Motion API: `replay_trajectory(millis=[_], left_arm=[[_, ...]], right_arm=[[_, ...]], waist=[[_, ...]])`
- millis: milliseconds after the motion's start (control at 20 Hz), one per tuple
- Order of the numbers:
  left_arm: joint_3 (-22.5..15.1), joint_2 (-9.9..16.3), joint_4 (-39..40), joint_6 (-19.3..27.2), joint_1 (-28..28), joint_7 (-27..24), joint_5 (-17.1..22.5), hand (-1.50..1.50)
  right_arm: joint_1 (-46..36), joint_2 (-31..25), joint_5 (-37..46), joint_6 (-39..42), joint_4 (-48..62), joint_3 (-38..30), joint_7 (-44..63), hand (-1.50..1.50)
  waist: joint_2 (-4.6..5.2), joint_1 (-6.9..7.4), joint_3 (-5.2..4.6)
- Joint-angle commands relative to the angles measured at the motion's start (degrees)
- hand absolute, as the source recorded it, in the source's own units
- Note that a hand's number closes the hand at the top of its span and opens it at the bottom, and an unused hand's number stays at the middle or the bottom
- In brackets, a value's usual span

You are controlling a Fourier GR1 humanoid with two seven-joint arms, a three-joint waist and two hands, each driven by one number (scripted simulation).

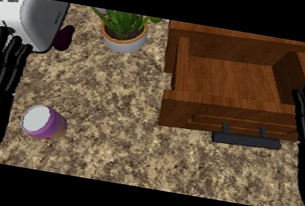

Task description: Pick up the can, place it into the drawer and close the drawer

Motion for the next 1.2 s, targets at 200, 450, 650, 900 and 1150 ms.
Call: replay_trajectory(millis=[200, 450, 650, 900, 1150], left_arm=[[4.8, -2.87, -2.43, 17.39, 6.86, 0.25, -14.12, -1.5], [4.81, -2.92, -1.07, 34.27, 13.82, 14.75, -11.77, -1.5], [-3.74, -2.93, -8.78, 42.21, 19.8, 21.81, -19.33, -1.5], [-15.25, -2.94, -10.83, 49.41, 19.24, 28.57, -32.09, -1.5], [-9.01, -2.94, -9.6, 45.08, 13.4, 34.08, -32.68, -1.5]], right_arm=[[1.06, 0.37, 0.24, -1.1, -1.45, -1.79, -1.28, -1.5], [6.25, 1.64, 0.42, -4.61, 2.33, -4.03, 7.4, -1.5], [4.94, 0.74, -0.53, -4.95, 0.89, -5.69, 10.24, -1.5], [6.83, 0.1, -2.86, -3.03, -1.98, -6.8, 11.26, -1.5], [11.1, 2.06, -0.8, -1.46, 0.0, -5.33, 4.06, -1.5]], waist=[[-0.19, 3.42, 0.14], [0.11, 3.12, 0.12], [-0.06, 2.94, 0.14], [0.0, 2.51, 0.11], [0.02, 2.43, 0.09]])
